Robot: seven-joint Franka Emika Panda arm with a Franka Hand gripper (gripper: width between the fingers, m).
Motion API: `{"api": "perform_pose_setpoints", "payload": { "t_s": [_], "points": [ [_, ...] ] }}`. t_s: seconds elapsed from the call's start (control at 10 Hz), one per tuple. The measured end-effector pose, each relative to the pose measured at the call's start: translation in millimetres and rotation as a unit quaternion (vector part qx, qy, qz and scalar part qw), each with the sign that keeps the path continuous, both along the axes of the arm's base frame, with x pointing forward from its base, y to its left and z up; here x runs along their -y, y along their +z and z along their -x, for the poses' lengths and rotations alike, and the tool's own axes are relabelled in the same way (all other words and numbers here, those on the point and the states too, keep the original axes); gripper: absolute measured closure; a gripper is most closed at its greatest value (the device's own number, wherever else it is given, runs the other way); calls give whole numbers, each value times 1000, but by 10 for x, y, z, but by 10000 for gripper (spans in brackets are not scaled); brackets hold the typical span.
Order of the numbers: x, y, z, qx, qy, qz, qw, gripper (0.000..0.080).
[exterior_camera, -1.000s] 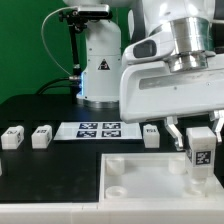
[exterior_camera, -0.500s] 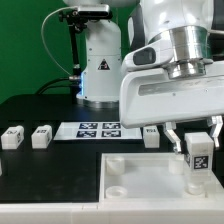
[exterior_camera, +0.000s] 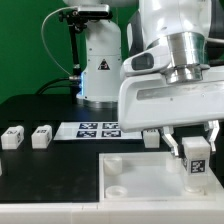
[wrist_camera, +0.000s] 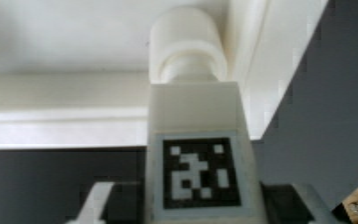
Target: Assemble one leg
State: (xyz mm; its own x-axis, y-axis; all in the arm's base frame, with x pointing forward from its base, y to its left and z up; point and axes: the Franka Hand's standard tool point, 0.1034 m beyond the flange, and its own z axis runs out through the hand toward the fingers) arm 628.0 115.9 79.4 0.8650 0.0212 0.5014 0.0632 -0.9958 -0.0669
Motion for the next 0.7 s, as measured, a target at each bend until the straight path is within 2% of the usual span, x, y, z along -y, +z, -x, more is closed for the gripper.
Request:
{"api": "perform_pose_setpoints", "payload": {
  "t_s": [0.6,0.7],
  "points": [
    [6,-7,1,16,-4,-1,1000,509],
    [6,-7,1,16,-4,-1,1000,452]
  ]
}}
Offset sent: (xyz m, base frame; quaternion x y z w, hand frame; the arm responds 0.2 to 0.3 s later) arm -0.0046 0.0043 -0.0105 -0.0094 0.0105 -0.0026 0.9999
